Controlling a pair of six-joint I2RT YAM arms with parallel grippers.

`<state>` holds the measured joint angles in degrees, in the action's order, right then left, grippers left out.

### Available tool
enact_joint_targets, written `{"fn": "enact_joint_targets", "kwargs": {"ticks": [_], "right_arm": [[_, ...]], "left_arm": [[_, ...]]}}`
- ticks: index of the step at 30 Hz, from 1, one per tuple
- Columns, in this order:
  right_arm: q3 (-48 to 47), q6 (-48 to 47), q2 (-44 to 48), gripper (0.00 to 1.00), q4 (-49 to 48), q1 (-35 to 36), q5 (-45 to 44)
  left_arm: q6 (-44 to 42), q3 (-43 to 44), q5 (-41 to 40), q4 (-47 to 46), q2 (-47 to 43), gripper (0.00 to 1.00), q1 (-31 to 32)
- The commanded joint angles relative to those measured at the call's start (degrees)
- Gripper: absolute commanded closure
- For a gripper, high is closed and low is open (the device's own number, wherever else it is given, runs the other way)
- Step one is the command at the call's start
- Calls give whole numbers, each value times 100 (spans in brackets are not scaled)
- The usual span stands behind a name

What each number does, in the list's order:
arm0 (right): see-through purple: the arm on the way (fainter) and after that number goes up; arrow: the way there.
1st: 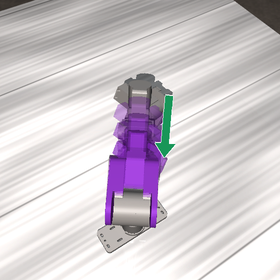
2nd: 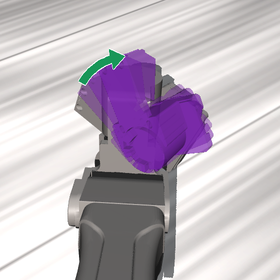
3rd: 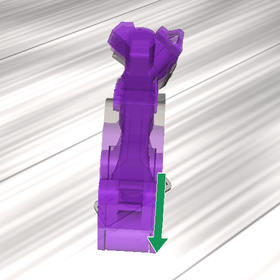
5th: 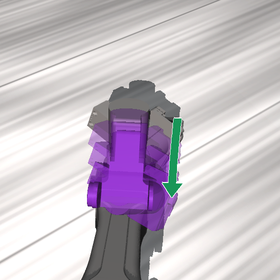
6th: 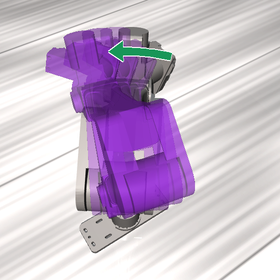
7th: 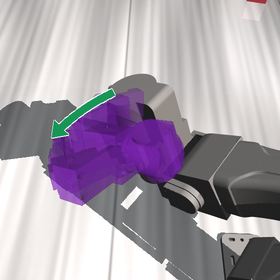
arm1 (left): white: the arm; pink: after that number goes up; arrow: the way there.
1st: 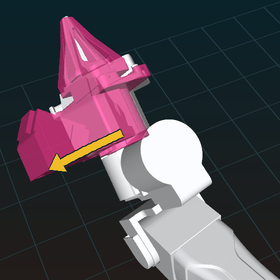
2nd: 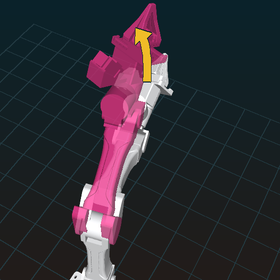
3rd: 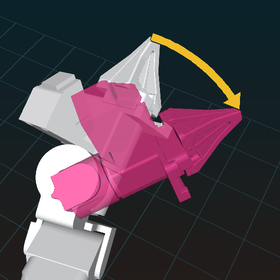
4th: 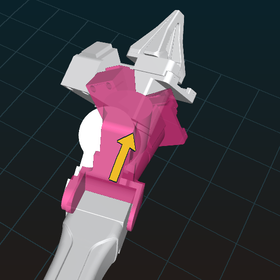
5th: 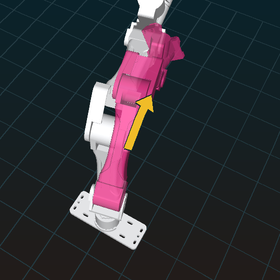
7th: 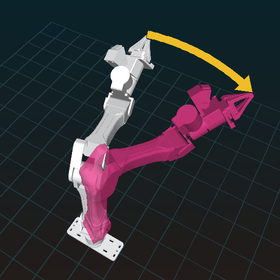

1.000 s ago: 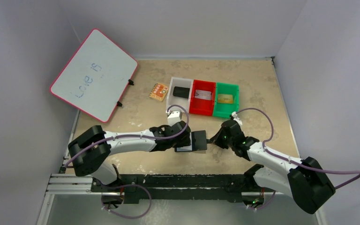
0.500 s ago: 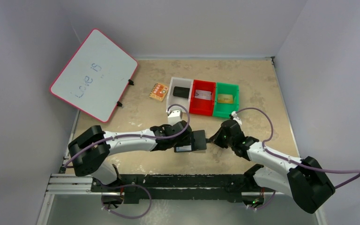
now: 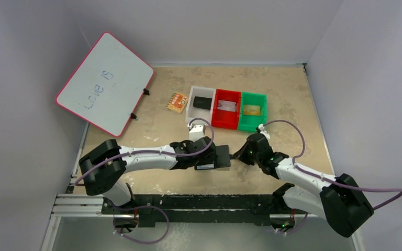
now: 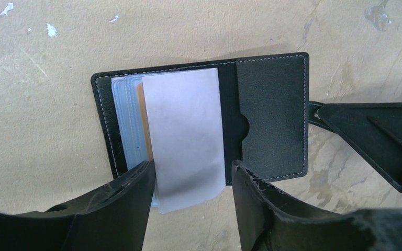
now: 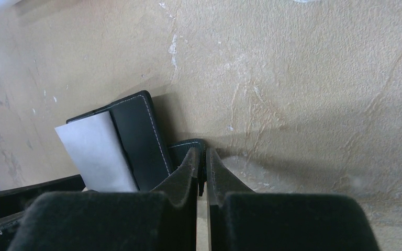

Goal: Take the credit cards out of the card holder

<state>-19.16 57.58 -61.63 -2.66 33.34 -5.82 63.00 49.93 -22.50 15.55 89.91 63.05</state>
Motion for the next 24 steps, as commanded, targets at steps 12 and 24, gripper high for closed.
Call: {"fn": "enact_joint_targets", "kwargs": {"ticks": [12, 24], "right_arm": [[-88, -72, -56, 96, -165, -21, 126], [26, -184, 955, 62, 143, -21, 98]], "left_arm": [[-95, 108, 451, -1064, -78, 49, 100], [-169, 349, 791, -1814, 575, 48, 94]]}}
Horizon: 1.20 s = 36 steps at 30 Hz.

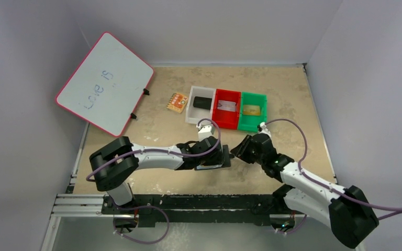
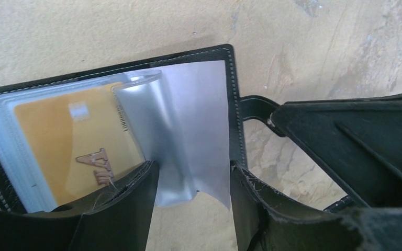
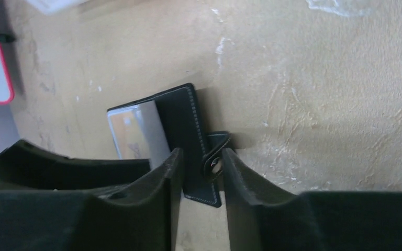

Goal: Take the credit cards out of the card holder

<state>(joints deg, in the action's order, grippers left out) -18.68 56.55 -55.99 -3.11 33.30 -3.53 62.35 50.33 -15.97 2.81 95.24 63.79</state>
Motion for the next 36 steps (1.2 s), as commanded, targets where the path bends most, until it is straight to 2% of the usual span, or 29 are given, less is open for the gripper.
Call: {"fn": "enact_joint_targets", "kwargs": {"ticks": [1, 4, 8, 9, 13, 18, 23, 28, 33, 34, 36], "right_arm": [[-51, -83, 471, 56, 310, -16, -202], [-201, -49, 675, 48, 815, -16, -404], [-264, -154, 1018, 54, 935, -16, -291], [-248, -168, 1114, 57, 862, -16, -208], [-179, -245, 1340, 83, 450, -15, 285], [-121, -297, 1073, 100, -45, -14, 818], [79, -337, 924, 100, -459, -16, 1309], [326, -401, 909, 84, -1111, -16, 1813], [10, -786, 540, 84, -985, -16, 1996], [-3, -828, 453, 81, -1089, -16, 1995], [-34, -953, 211, 68, -1371, -4, 2161]], "left_arm": [[-111, 319, 135, -600, 39, 48, 19], [-145, 339, 172, -801, -9, 48, 19], [-126, 374, 273, -1019, 11, 48, 20], [-119, 374, 315, -1095, 62, 48, 18], [-86, 399, 347, -1118, 223, 49, 19], [23, 188, 193, -1361, 103, 49, 15], [-34, 267, -127, -1139, -27, 51, 19], [-227, 288, -589, -701, -466, 48, -1], [-466, 429, -653, -52, -657, 48, -301], [-510, 429, -647, 35, -736, 48, -374], [-601, 412, -592, 207, -959, 48, -551]]}}
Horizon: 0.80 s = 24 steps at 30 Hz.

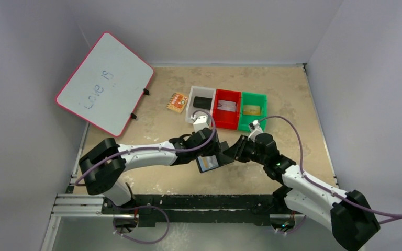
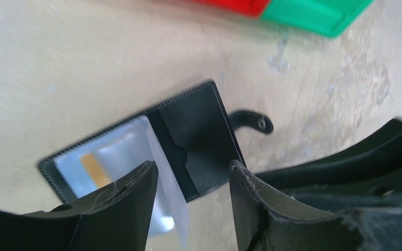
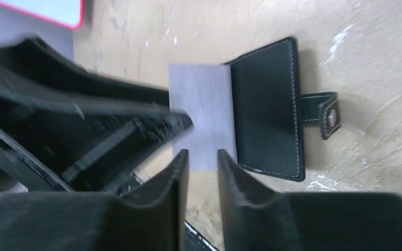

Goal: Take the credit cards out of the card holder

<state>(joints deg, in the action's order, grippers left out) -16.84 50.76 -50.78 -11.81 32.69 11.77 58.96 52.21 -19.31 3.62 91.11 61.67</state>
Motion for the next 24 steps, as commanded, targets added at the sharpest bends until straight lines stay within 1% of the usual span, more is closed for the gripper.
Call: {"fn": "enact_joint_targets", "kwargs": {"ticks": [1, 3, 5, 8, 11, 14, 15, 17, 18, 20, 24], "right_arm": [[-214, -455, -454, 65, -607, 58, 761], [-243, -702, -644, 61, -586, 81, 821], [-258, -1000, -623, 51, -512, 138, 743], [-456, -1469, -505, 37, -89, 286, 319], [-748, -1737, -635, 26, 202, 488, -154], [-1187, -1799, -993, 25, 510, 1114, -1021], [-1358, -1801, -1153, 26, 640, 1240, -1246], [-1597, -1825, -1506, 34, 831, 1383, -1522], [-1701, -1842, -1690, 35, 935, 1464, -1677], [-1925, -1887, -1933, 34, 1138, 1651, -1876], [-2338, -1890, -2396, 30, 1546, 2047, -2266]], "left_arm": [[-297, 215, -238, 213, -629, 48, -410], [-359, 160, -234, 380, -803, 48, -536], [-384, 80, -293, 593, -970, 48, -661], [-351, -98, -479, 782, -1308, 47, -727], [-262, -275, -749, 1014, -1664, 47, -783], [-150, -478, -1049, 1297, -2001, 45, -873], [-125, -556, -1113, 1364, -2113, 45, -906], [-83, -702, -1180, 1491, -2329, 44, -999], [-66, -771, -1182, 1545, -2431, 43, -1048], [-58, -901, -1184, 1635, -2663, 43, -1137], [-20, -1171, -1174, 1754, -3000, 41, -1334]]}}
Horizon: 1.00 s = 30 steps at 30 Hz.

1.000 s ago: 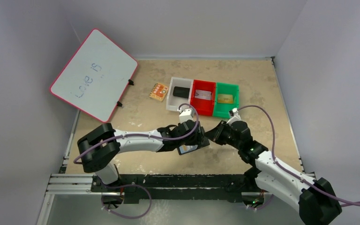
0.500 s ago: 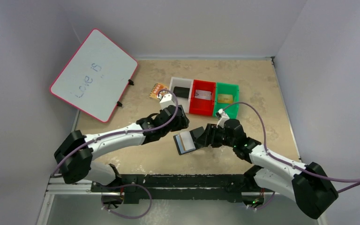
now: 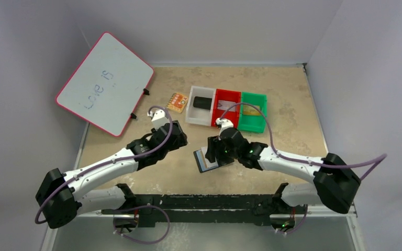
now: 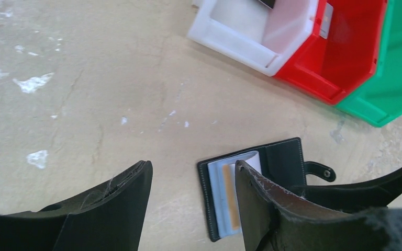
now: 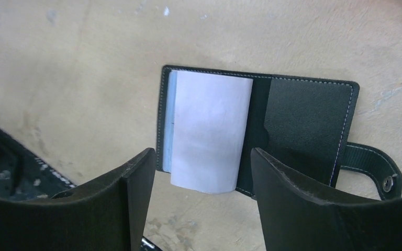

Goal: Take the credit cards out of the card holder

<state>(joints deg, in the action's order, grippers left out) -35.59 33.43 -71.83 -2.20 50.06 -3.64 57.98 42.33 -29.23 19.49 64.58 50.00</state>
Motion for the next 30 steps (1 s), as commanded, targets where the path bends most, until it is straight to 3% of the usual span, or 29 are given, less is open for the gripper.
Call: {"fn": "enact_joint_targets", "kwargs": {"ticks": [1, 19, 24, 30], "right_arm": [[-564, -147, -412, 30, 719, 369, -880], [-1229, -12, -1608, 37, 1162, 970, -1498], [-1248, 335, -1648, 55, 1265, 1005, -1751], [-755, 676, -1131, 73, 661, 982, -1173]], "left_arm": [[75, -222, -147, 178, -403, 41, -219], [91, -366, 164, -24, -450, 41, -302], [49, -380, 362, -198, -375, 41, -299], [-95, -310, 758, -438, -119, 41, -302]]}}
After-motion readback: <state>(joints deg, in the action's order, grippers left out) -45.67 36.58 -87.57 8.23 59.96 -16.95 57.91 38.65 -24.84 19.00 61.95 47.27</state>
